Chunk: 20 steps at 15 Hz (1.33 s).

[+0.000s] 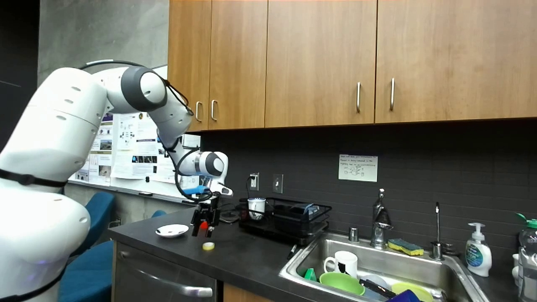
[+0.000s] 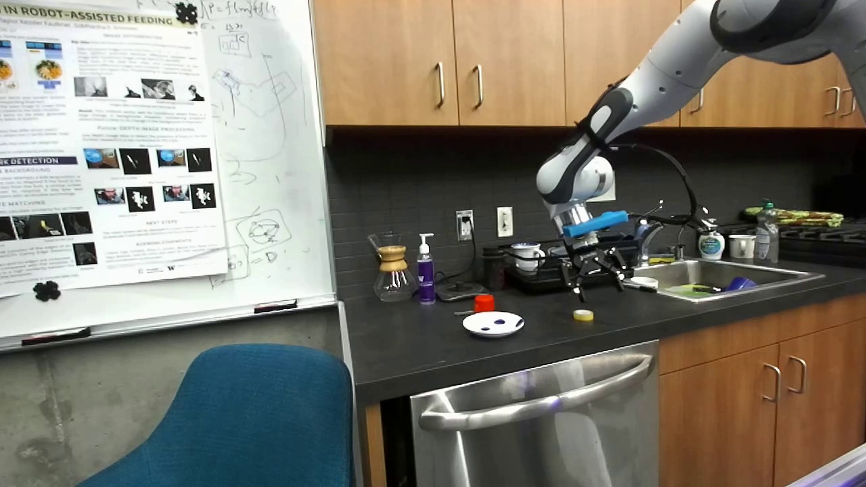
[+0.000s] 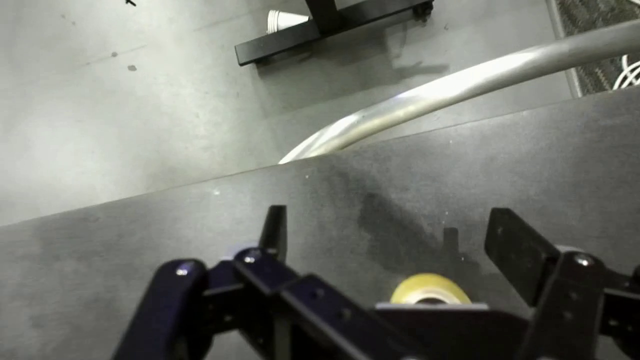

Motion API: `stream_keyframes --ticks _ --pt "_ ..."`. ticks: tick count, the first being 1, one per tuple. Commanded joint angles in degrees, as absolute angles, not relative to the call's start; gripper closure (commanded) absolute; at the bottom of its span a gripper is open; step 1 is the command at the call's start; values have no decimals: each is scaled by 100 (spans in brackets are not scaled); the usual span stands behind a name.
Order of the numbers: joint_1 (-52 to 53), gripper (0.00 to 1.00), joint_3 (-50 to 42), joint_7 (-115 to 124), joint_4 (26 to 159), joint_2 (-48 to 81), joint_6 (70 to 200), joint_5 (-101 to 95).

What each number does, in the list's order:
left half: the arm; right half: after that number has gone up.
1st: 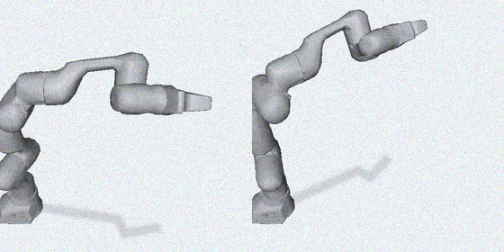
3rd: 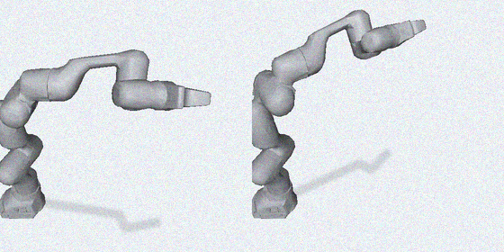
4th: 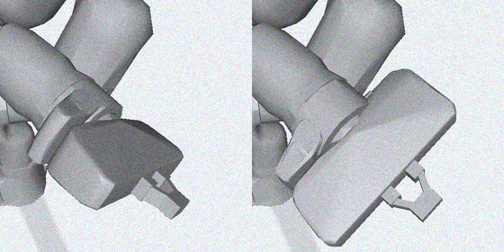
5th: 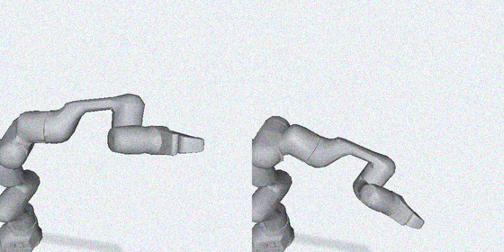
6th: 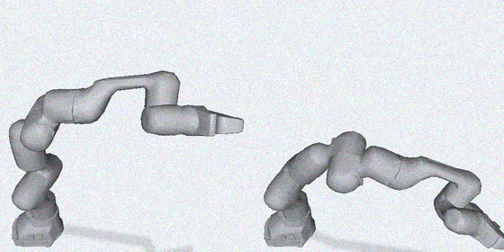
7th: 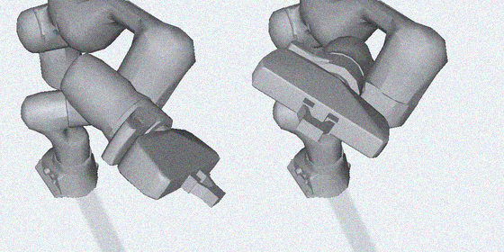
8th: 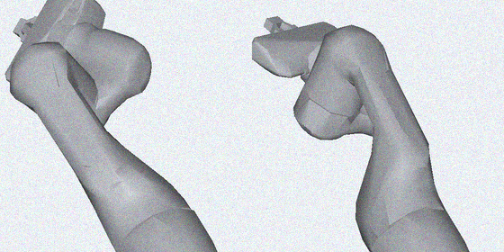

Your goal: Place the tape on the white plate.

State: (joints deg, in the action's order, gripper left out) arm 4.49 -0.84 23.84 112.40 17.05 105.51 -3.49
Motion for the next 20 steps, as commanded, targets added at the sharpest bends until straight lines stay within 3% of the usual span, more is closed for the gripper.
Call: stream_keyframes --ticks 1,20 --pt "592 0 -133 2874 11153 1450 10570 -796" --pt "586 0 -239 2984 9940 2724 10899 -773"
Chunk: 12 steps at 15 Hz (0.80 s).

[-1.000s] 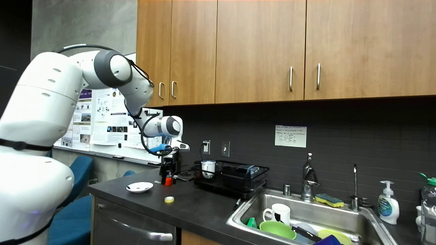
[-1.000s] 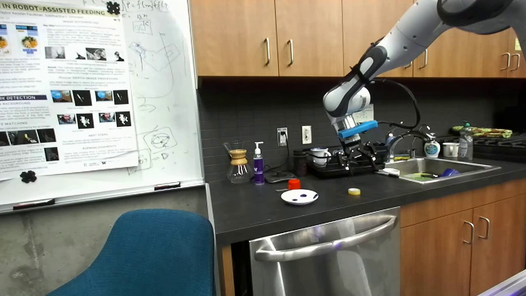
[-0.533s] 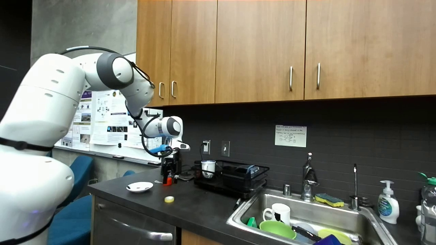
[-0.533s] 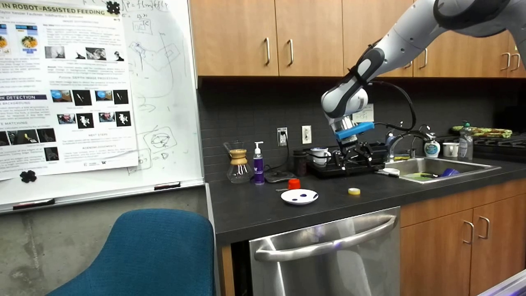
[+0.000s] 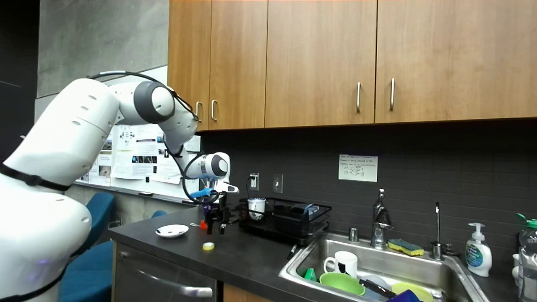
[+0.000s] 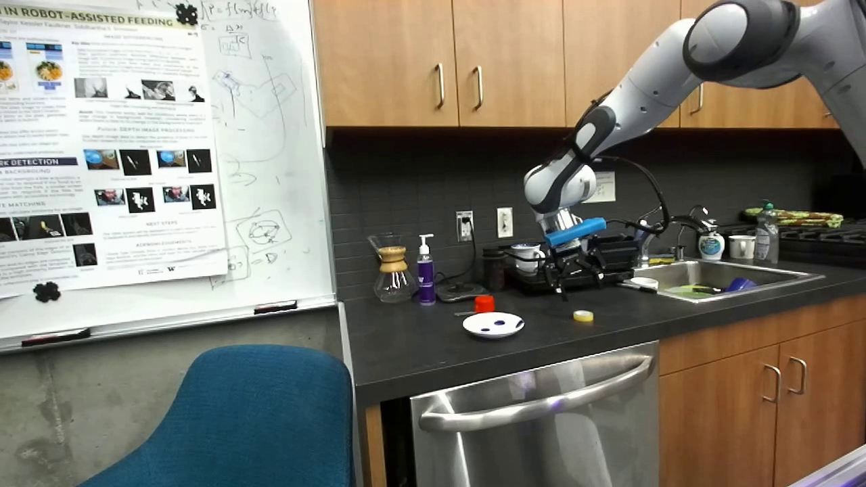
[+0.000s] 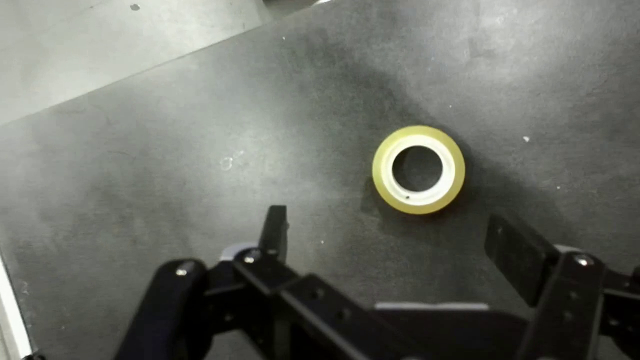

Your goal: Place the tape on the white plate.

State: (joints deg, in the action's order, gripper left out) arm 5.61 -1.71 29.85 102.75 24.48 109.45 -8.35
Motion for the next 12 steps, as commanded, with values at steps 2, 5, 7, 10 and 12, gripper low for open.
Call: stream_keyframes --ticks 2,5,7,10,12 --pt "597 0 -254 2975 9901 2783 10889 -736" --pt "617 0 -214 2947 10075 2664 10889 -631" --pt "616 0 -182 2925 10184 2585 10902 -538" --pt "618 0 -204 2941 10195 2573 10848 -485" --pt "600 0 -243 2945 10147 2594 10809 -495"
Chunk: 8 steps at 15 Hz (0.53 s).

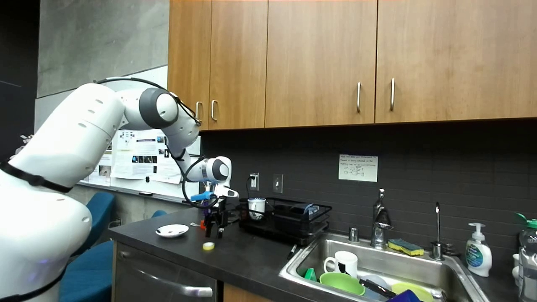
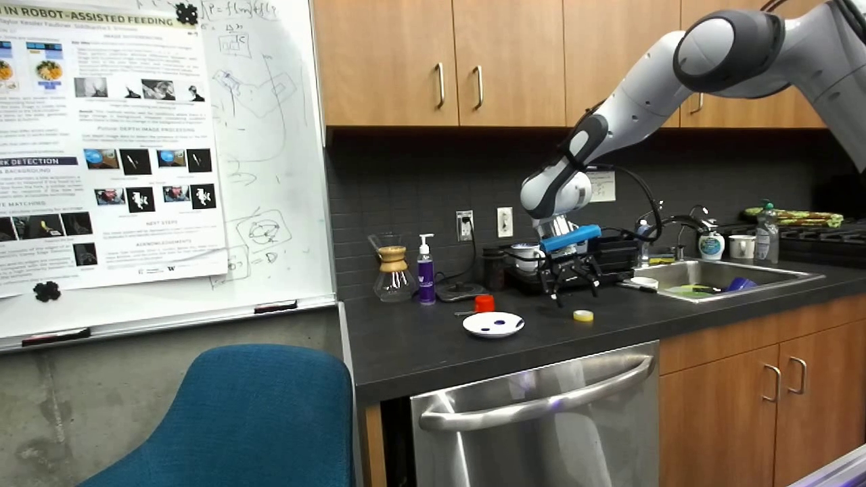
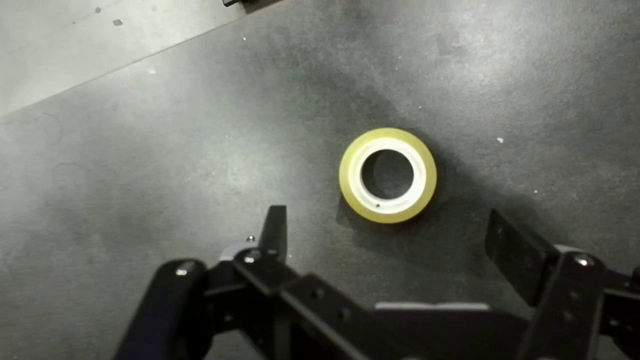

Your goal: Place the tape on the white plate.

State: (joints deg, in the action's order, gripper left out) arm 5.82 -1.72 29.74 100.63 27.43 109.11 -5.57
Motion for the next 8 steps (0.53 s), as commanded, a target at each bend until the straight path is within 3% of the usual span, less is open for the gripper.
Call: stream_keyframes --ticks 1,8 --pt "592 0 -264 2945 10124 2606 10813 -510" --pt "580 0 -356 2961 9996 2662 10754 -536"
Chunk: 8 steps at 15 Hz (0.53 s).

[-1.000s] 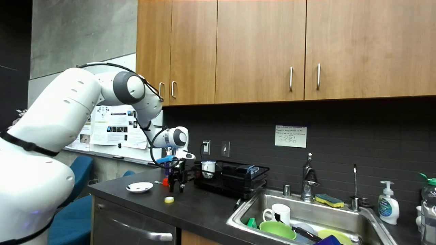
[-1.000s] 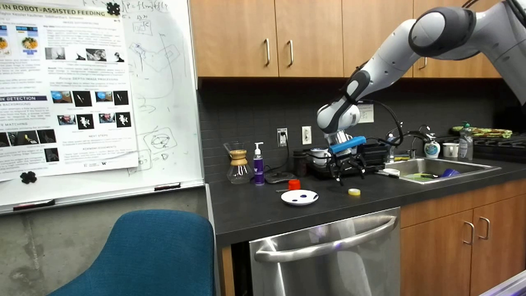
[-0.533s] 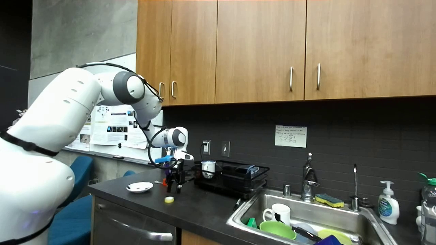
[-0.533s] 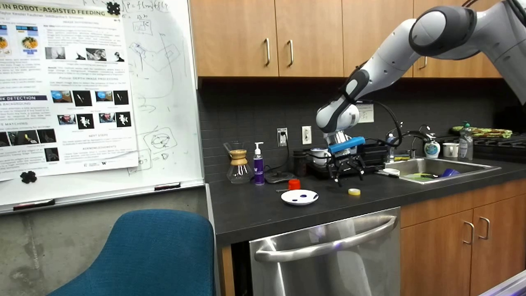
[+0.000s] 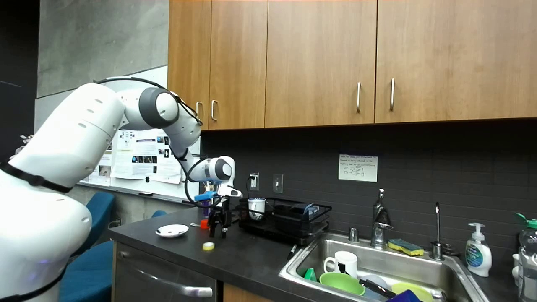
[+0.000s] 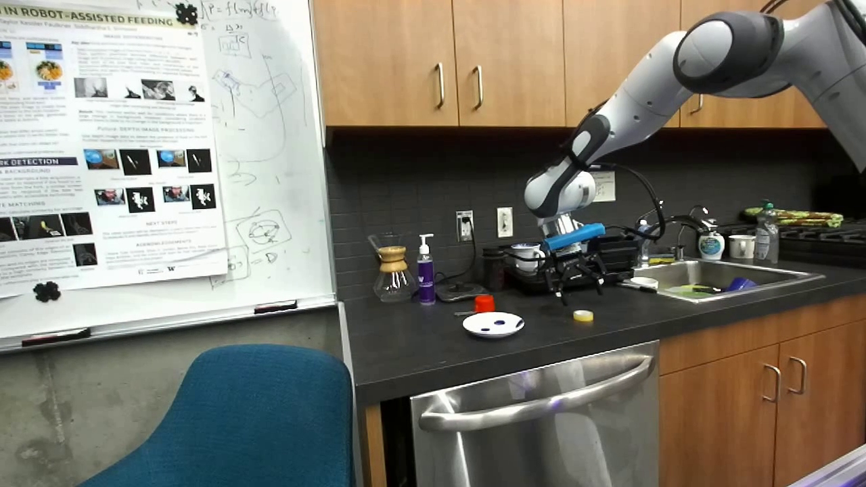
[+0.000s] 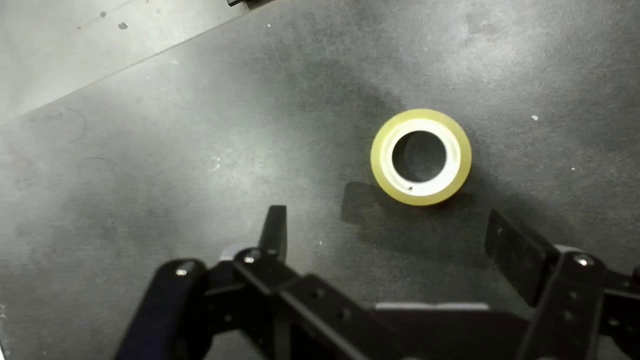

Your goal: Place the tape on the white plate.

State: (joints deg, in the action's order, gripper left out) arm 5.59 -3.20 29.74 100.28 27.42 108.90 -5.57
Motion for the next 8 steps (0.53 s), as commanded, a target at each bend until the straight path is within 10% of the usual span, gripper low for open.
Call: stream_keyframes --ticks 1,8 --pt "583 0 -348 2950 10019 2641 10755 -524" --pt "522 0 -366 2829 9790 2690 10488 -516"
